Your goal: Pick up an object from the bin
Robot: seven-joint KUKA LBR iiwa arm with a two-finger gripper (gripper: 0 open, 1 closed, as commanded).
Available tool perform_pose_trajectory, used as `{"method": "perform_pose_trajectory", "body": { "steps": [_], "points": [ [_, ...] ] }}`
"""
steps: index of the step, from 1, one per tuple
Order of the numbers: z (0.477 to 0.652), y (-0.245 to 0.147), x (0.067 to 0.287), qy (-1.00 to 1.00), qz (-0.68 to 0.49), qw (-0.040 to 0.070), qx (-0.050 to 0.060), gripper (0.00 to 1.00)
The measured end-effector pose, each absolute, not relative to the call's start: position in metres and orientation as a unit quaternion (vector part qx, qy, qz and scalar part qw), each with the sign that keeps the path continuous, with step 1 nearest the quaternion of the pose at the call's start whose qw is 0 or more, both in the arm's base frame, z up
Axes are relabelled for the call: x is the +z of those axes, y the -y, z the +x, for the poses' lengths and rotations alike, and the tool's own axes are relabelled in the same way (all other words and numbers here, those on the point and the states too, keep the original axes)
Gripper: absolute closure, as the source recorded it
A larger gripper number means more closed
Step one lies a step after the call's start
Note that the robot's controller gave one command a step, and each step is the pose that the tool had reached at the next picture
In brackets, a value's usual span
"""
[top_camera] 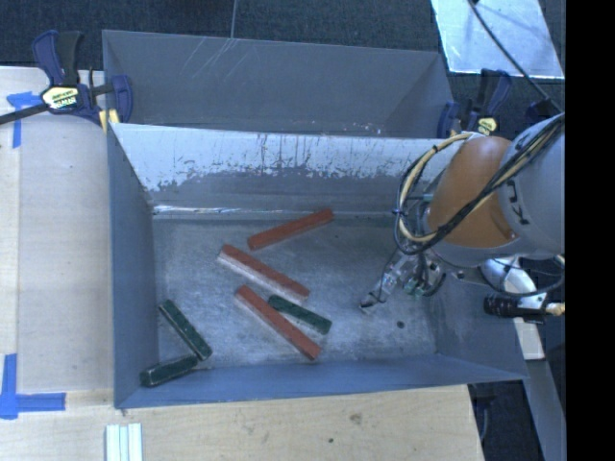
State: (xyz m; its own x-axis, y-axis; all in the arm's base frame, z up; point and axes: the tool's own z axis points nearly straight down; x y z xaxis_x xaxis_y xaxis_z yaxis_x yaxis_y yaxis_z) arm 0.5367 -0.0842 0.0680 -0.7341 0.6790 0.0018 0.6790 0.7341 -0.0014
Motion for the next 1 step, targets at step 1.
{"method": "perform_pose_trajectory", "body": {
  "steps": [1],
  "points": [
    [0.537, 0.0584, 0.1698, 0.919, -0.395, -0.005, -0.002, 0.0]
  ]
}}
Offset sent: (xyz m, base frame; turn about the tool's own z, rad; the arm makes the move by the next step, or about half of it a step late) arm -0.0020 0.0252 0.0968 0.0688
